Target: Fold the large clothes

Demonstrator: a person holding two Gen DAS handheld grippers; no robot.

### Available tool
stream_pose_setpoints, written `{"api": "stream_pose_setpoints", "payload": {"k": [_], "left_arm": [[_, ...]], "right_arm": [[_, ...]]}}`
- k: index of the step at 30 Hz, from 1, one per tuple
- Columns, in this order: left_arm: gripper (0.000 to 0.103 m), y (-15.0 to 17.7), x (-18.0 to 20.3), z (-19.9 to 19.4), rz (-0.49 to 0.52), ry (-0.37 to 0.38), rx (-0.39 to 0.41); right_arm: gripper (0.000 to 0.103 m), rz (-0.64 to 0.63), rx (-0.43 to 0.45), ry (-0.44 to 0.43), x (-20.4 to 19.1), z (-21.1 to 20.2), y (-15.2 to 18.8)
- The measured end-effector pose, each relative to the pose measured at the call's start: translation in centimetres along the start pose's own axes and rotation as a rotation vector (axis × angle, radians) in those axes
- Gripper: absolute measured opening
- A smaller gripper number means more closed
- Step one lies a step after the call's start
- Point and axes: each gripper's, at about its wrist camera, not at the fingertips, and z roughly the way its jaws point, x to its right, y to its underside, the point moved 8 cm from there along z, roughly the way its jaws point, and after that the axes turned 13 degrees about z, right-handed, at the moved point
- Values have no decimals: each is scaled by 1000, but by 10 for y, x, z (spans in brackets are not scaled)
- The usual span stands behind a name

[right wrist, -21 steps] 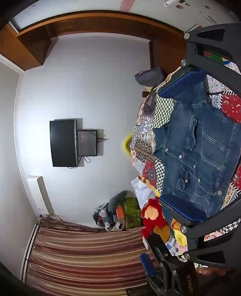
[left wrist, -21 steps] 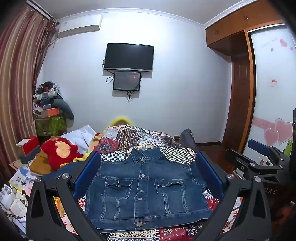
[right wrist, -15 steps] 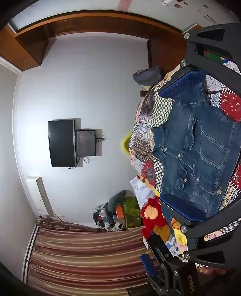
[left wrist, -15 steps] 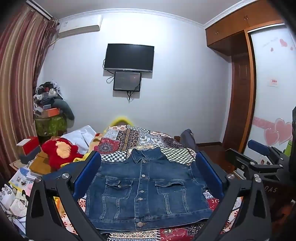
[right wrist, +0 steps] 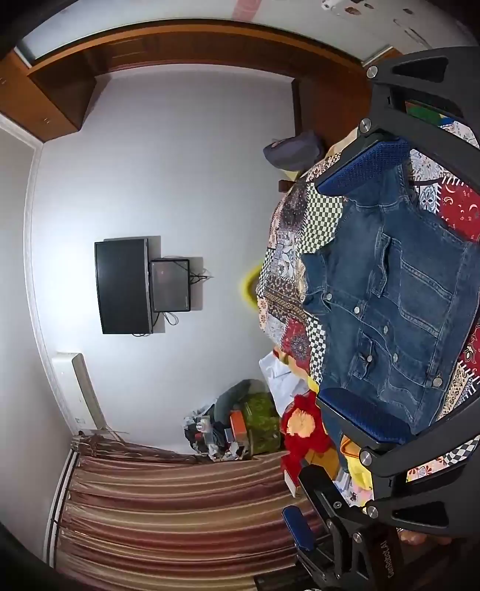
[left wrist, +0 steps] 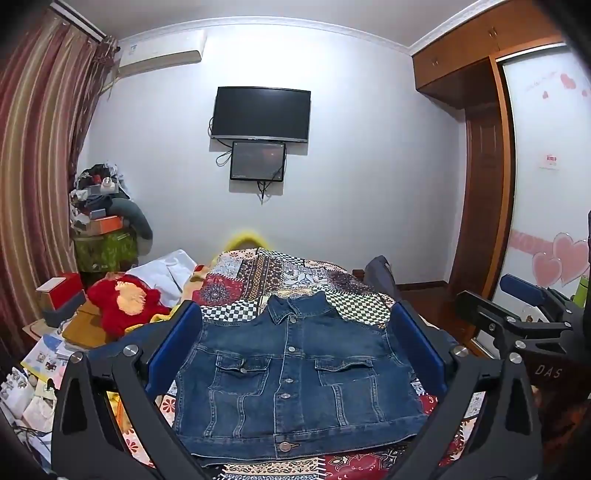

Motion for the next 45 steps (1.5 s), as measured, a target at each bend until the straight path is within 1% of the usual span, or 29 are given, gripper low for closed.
{"api": "stream_pose_setpoints", "payload": {"k": [45], "left_arm": [[103,-8,-3,-5,-10,2,12]], "right_arm": [[103,-3,-1,0,-3,1,1]]}}
